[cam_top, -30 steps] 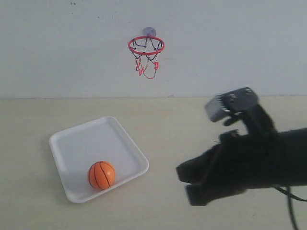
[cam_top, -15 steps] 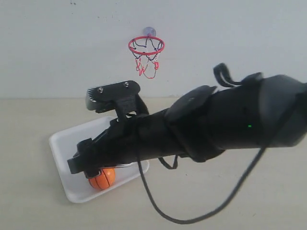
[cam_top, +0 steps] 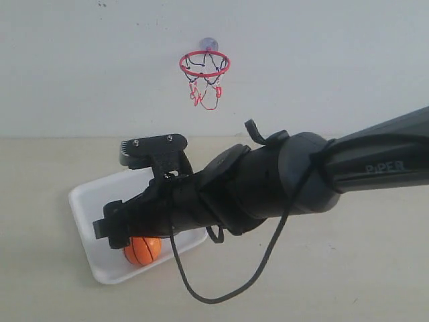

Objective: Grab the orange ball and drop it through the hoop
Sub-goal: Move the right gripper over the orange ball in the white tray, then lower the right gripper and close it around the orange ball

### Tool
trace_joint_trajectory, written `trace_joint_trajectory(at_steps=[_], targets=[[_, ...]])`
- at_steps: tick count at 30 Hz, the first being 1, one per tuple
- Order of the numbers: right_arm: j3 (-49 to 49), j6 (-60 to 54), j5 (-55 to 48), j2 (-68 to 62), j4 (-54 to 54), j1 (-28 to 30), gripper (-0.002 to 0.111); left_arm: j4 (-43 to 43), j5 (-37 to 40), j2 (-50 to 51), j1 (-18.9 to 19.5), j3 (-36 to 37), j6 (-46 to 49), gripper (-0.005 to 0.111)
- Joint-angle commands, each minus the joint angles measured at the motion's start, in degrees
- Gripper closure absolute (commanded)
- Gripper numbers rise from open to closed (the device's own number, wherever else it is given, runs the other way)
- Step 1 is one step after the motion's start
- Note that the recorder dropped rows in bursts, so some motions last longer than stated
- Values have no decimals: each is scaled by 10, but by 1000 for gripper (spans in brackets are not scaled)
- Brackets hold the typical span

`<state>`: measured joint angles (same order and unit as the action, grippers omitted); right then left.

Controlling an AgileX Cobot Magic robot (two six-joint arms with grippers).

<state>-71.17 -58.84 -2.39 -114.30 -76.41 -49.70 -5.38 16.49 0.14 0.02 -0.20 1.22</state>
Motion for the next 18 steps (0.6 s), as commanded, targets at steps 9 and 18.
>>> trace_joint_trajectory(at_steps=[9, 18], targets=[[-44, 4, -7, -63, 1, 0, 25, 2, -1, -1, 1, 2, -4, 103], [-49, 20, -2, -69, 1, 0, 25, 2, -1, -1, 1, 2, -4, 103]])
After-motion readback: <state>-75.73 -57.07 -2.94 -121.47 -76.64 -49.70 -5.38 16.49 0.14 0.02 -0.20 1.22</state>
